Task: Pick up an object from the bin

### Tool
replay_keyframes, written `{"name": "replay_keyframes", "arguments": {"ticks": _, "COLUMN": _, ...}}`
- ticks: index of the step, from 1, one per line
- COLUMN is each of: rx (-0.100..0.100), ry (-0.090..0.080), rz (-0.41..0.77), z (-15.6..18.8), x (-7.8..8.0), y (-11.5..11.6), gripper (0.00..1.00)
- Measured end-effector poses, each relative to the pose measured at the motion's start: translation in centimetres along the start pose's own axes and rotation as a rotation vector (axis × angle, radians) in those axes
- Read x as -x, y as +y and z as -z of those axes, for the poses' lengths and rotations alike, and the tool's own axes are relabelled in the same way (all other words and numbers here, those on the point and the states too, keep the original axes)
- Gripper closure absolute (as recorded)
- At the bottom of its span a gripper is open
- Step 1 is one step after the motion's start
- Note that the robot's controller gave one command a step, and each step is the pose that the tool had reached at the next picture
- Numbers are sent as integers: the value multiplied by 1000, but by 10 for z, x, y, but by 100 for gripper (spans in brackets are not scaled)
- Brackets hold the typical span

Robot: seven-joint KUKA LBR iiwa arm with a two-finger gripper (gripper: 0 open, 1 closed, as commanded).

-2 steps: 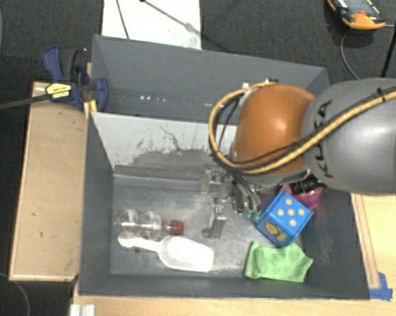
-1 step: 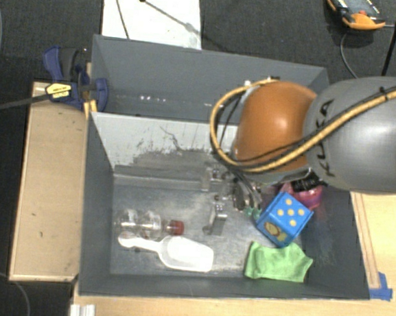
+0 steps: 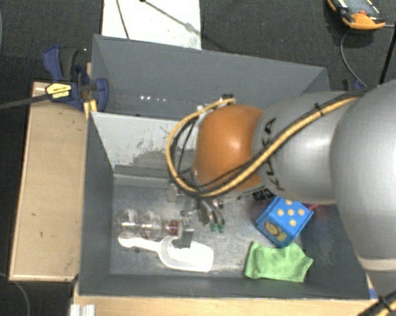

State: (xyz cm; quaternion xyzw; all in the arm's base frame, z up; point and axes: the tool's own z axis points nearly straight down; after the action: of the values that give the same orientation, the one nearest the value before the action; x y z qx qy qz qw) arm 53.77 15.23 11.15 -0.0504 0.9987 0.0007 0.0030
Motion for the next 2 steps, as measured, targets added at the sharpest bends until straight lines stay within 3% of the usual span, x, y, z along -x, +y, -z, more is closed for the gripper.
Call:
{"name": "replay_keyframes", "arguments": {"ticks": 1, "rx": 0, "ry": 6, "rz": -7, "z": 6, "x": -7, "y": 49, "gripper": 0}}
{"name": "replay_keyframes", "arguments": {"ticks": 2, "rx": 1, "ry": 2, "rz": -29, "z": 6, "x": 7, "y": 46, "gripper": 0}}
